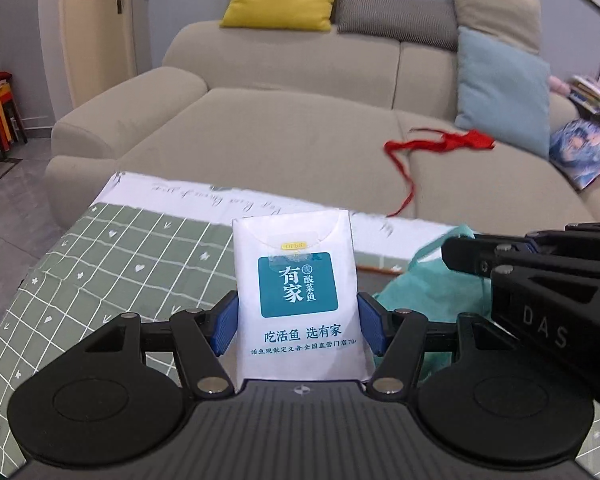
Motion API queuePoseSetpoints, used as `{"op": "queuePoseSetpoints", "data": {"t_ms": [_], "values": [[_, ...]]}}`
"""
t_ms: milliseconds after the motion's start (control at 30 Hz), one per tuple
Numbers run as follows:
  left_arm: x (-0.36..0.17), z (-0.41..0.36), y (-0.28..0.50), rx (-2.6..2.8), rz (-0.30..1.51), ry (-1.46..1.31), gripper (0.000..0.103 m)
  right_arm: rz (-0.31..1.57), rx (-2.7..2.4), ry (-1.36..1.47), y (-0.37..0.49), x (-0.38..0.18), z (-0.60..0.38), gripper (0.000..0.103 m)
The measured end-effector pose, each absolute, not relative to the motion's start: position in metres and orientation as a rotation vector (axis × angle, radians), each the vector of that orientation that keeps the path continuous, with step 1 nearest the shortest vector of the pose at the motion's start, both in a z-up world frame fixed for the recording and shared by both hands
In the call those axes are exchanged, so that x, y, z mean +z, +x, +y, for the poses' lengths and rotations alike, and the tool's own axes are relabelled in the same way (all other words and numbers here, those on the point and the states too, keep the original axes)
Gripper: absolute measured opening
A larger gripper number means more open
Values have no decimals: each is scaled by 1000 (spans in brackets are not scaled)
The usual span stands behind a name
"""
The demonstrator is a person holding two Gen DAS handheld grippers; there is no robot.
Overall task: Organize soft objects
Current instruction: 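Carry the tissue pack and teal bag in both grippers over the white box, then open both grippers to drop the teal bag and tissue pack into the box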
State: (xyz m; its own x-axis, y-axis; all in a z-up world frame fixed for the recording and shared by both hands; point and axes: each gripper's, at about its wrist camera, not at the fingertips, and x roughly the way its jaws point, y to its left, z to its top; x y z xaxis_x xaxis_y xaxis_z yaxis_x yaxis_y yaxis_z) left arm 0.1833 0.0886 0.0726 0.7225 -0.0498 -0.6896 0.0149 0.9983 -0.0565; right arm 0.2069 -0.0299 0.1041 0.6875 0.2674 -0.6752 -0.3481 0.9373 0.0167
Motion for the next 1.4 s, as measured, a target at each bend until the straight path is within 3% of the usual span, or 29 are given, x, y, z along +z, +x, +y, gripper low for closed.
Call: {"op": "queuePoseSetpoints", "data": {"t_ms": [267, 433, 600, 700, 767, 900, 967, 1000, 1100, 1133, 1167, 1400], "values": [[32, 102, 212, -57, 855, -45, 71, 885, 344, -157, 233, 44, -24, 0], [11, 118, 228, -117, 956, -185, 71, 939, 388, -225, 238, 10, -19, 1], [3, 110, 237, -120, 964, -99, 71, 988, 425, -327, 246, -13, -12, 2], [-5, 114, 246, -220, 1045, -138, 71, 977, 469, -405, 243, -20, -11, 8], [-6, 119, 248, -220, 1042, -151, 71, 966, 469, -472, 242, -23, -11, 15], [-5, 121, 247, -186, 1007, -99, 71, 972, 491, -455, 239, -14, -20, 20], [-5, 125, 246, -210, 1015, -124, 71, 976, 508, -447, 235, -7, -24, 36], [-4, 127, 245, -219, 1017, -127, 71, 976, 519, -453, 233, -6, -25, 36], [-2, 130, 245, -223, 1016, -109, 71, 998, 598, -428, 229, 1, -24, 34], [-2, 131, 247, -219, 1019, -104, 71, 1086, 636, -347, 234, 1, -26, 15], [-1, 132, 246, -227, 1022, -109, 71, 1191, 666, -273, 241, -3, -29, 3], [7, 138, 235, -293, 1021, -93, 71, 1301, 614, -306, 255, -33, -15, 0]]}}
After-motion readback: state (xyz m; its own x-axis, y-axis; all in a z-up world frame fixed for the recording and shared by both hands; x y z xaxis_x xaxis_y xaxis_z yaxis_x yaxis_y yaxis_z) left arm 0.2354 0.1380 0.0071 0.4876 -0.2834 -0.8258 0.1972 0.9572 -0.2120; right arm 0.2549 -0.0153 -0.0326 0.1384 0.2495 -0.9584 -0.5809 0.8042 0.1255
